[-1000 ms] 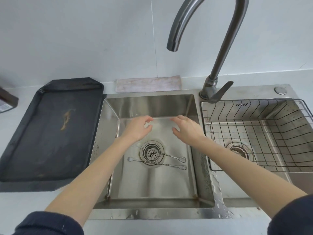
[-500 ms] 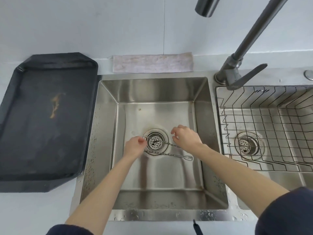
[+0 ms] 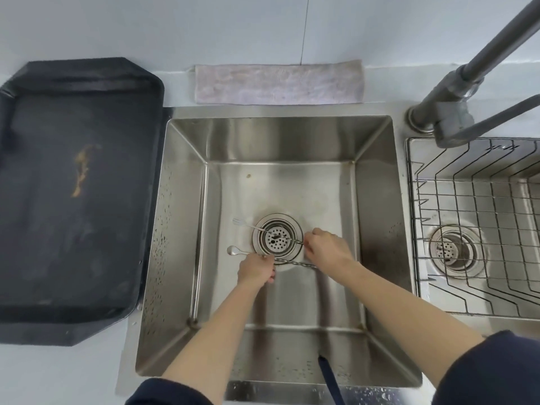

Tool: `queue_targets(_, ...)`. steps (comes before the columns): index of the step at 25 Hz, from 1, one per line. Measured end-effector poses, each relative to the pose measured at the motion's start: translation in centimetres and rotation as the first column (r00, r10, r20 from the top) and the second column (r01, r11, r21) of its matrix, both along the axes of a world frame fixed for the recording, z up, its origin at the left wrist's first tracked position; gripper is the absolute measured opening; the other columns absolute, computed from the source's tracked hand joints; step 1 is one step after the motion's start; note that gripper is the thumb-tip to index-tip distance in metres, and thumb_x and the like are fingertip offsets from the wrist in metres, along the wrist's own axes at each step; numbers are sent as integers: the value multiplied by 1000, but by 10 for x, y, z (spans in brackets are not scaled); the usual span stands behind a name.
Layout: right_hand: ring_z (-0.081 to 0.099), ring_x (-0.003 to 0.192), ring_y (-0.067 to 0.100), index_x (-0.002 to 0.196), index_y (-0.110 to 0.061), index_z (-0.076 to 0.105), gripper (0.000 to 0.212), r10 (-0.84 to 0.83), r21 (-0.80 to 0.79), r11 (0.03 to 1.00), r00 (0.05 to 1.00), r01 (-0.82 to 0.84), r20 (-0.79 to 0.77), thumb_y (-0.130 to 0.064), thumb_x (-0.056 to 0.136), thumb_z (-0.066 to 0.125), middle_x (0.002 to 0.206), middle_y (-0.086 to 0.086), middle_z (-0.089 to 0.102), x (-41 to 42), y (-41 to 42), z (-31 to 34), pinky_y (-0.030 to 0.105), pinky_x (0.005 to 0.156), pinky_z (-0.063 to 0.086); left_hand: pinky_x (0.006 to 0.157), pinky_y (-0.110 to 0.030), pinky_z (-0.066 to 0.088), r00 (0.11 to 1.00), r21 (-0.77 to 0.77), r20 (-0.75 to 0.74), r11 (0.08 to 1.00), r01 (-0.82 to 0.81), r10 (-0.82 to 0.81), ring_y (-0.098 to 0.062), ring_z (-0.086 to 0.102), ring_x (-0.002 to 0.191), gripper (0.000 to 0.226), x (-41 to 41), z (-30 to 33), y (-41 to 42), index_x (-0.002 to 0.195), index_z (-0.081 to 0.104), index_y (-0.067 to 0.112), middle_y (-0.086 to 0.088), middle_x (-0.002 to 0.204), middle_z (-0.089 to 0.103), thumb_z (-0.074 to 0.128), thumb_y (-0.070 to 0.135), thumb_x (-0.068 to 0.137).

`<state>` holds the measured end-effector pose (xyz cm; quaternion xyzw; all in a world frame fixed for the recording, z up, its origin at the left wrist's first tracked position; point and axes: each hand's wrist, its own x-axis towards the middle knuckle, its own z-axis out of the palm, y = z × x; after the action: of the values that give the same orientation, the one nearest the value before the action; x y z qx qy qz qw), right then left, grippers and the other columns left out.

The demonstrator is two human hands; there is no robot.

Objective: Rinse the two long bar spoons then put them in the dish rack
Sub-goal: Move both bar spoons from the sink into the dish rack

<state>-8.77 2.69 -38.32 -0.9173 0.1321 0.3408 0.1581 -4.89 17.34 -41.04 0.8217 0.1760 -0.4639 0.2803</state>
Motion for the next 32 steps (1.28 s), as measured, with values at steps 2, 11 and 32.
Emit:
queue_targets(2,55,111,33,118,-6,52,27,9,-13,1000,1000,-8,20,-14,94,41,122,14,54,1,2,-4,39,85,47,29,-10,32,994,-17,-34,995,-103,102,0,47,24,37,0,-5,-8,60,56,13,2,56,57,47,32,91)
queue_targets(11,52,112,31,119,-5,48,31,17,-36,999,999,-16,31,0,88,44,123,13,53,7,1,-21,39,85,45,25,-8,32,956,-28,-108,961,-276,272,-3,47,19,27,0,-18,-16,78,59,3,-4,58,58,51,25,91)
queue_targets(32,55,110,32,117,-12,55,30,-81,50,996,993,77,91,-13,90,42,121,10,58,-9,10,18,38,84,48,56,-22,44,927,-137,-105,918,-373,361,-11,61,57,20,3,0,9,68,53,13,-1,67,61,49,20,86)
